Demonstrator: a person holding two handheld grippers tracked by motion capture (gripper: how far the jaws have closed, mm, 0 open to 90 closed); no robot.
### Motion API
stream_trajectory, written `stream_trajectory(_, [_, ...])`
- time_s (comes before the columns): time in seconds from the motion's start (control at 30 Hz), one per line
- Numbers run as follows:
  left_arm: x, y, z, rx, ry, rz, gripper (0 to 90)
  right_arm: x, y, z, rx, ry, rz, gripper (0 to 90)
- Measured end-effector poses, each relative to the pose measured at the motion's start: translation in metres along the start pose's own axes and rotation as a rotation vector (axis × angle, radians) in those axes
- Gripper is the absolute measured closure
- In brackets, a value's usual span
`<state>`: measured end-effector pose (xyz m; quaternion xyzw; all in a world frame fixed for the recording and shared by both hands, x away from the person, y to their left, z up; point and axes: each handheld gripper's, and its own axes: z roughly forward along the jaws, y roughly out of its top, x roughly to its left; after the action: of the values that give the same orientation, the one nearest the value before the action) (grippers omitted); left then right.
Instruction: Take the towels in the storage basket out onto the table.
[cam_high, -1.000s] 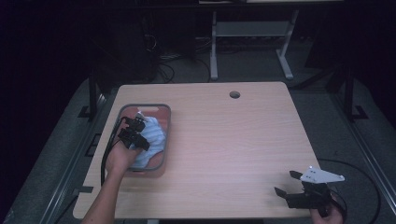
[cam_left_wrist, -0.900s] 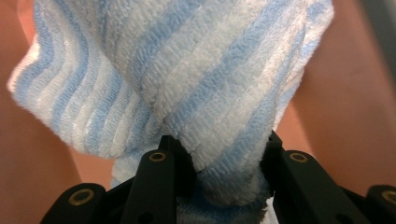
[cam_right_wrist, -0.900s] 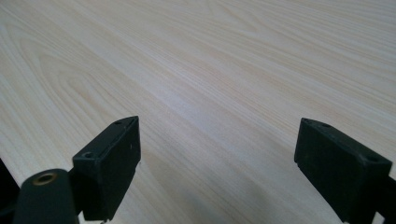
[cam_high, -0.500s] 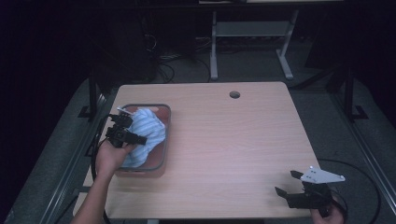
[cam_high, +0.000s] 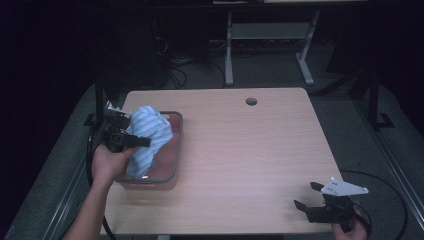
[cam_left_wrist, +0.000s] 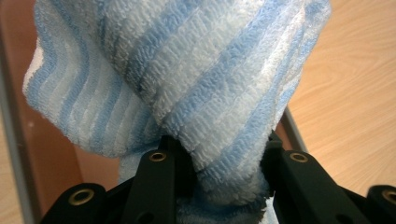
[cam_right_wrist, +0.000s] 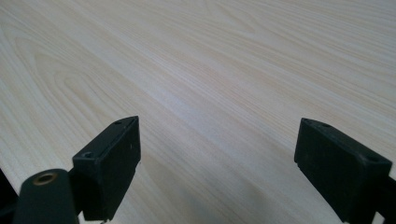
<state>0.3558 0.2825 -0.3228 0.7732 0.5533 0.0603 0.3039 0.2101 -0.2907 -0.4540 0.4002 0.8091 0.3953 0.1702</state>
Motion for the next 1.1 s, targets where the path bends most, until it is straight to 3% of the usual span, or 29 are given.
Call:
stream_trajectory(0.27, [-0.003, 0.009, -0.018, -0.050, -0.011, -0.002, 68.0, -0.001, 0.001, 0.000, 0.001, -0.001, -0.004, 14.1])
stream_trajectory(0.5, [-0.009, 0.015, -0.024, -0.080, -0.023, -0.004, 68.0, -0.002, 0.001, 0.000, 0.002, -0.001, -0.007, 14.1])
stream_trajectory(0.67, [-0.013, 0.021, -0.028, -0.099, -0.042, -0.018, 68.0, -0.003, 0.000, -0.001, 0.000, -0.004, -0.004, 14.1])
stream_trajectory(1.1, [-0.035, 0.038, -0.028, -0.109, -0.070, 0.015, 68.0, -0.003, 0.001, -0.001, 0.001, -0.008, -0.009, 14.1])
